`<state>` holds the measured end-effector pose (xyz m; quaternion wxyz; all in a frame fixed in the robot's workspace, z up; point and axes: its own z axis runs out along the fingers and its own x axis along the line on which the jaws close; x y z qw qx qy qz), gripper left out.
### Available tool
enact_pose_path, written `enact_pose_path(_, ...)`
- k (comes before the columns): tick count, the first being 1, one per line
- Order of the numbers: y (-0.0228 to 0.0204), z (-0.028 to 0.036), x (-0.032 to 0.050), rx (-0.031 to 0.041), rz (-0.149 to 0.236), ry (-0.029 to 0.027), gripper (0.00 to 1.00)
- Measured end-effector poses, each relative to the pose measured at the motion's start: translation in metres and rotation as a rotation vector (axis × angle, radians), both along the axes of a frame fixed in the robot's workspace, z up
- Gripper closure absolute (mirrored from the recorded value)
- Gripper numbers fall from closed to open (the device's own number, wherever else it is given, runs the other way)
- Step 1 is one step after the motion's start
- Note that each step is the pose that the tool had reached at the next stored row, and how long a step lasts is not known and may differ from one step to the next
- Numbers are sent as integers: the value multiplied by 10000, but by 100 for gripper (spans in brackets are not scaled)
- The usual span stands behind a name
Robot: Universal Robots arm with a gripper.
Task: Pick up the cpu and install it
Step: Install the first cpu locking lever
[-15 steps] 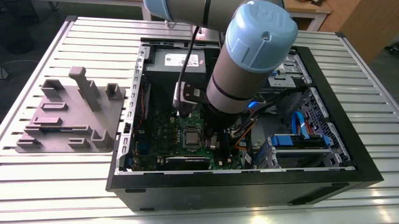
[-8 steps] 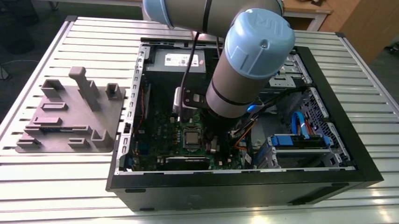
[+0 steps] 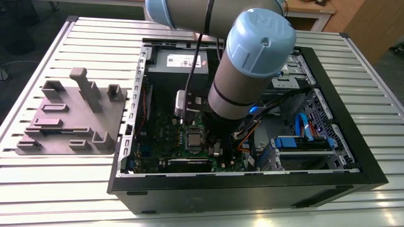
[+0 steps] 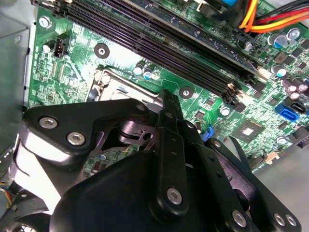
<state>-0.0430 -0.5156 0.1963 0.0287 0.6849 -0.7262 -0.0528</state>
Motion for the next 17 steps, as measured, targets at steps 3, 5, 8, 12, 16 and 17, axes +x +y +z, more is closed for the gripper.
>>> enact_pose_path(3, 9, -2, -3, -2, 202, 0, 90)
enact_pose_path(5, 22, -4, -8, -3, 243, -5, 90)
enact_pose_path(8, 40, -10, -10, -22, 244, -8, 90)
enact_pose_path(12, 67, -21, -10, -39, 244, -9, 90)
enact_pose_path(16, 79, -33, -11, -107, 245, -6, 90)
enact_pose_path(17, 79, -33, -11, -112, 246, -6, 90)
